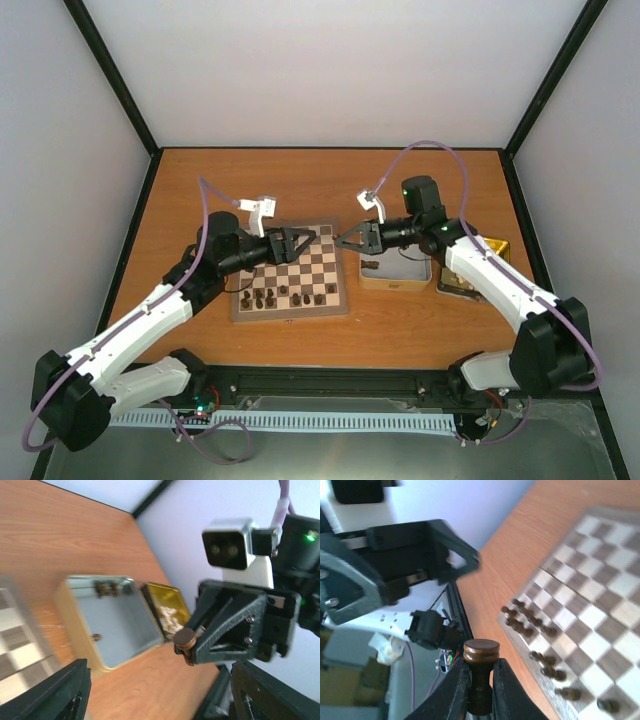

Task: Set up the chess pieces on the board
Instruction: Place the chess piece on the chessboard.

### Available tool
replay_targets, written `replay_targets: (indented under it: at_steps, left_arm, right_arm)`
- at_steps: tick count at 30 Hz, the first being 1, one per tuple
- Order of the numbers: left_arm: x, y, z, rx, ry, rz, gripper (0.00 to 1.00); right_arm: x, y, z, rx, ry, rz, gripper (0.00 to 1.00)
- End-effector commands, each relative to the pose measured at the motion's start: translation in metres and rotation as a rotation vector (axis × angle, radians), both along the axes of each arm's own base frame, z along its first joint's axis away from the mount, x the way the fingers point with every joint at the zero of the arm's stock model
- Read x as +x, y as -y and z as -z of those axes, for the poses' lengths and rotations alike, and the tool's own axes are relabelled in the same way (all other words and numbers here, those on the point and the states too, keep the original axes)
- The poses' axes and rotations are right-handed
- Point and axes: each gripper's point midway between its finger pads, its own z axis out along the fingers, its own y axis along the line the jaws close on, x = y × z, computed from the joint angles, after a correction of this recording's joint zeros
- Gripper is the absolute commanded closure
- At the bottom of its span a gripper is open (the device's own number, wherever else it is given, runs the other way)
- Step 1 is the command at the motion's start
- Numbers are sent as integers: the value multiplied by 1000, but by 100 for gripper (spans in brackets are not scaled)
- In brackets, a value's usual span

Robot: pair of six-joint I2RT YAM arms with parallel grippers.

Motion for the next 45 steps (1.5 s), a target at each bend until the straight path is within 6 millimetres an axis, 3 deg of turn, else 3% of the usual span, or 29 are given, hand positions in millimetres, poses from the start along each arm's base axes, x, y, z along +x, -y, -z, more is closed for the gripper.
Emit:
replay_targets:
  at_steps: [1, 3, 10, 16, 20, 28, 45]
  left_arm:
    - [25, -41, 26, 169, 0, -259, 23]
    - [30, -57, 32, 228, 14, -340, 23]
    - [36, -101, 23, 375, 115, -526, 22]
    - [35, -121, 10, 424, 191, -605, 20]
    - [35, -124, 13, 436, 195, -612, 19]
    - [33, -123, 14, 425, 200, -603, 19]
    - [30, -127, 15, 419, 204, -622, 17]
  right_arm:
    - [-3, 8, 67, -180, -464, 183, 94]
    - [-14, 12, 88, -269, -566, 242, 93]
    - [-45, 20, 125, -448, -867, 332, 91]
    - [-61, 14, 144, -520, -1068, 328, 91]
    - [-66, 4, 155, -565, -1148, 309, 91]
    - [-55, -14, 172, -626, -1206, 325, 90]
    - [-54, 1, 197, -801, -1190, 447, 89]
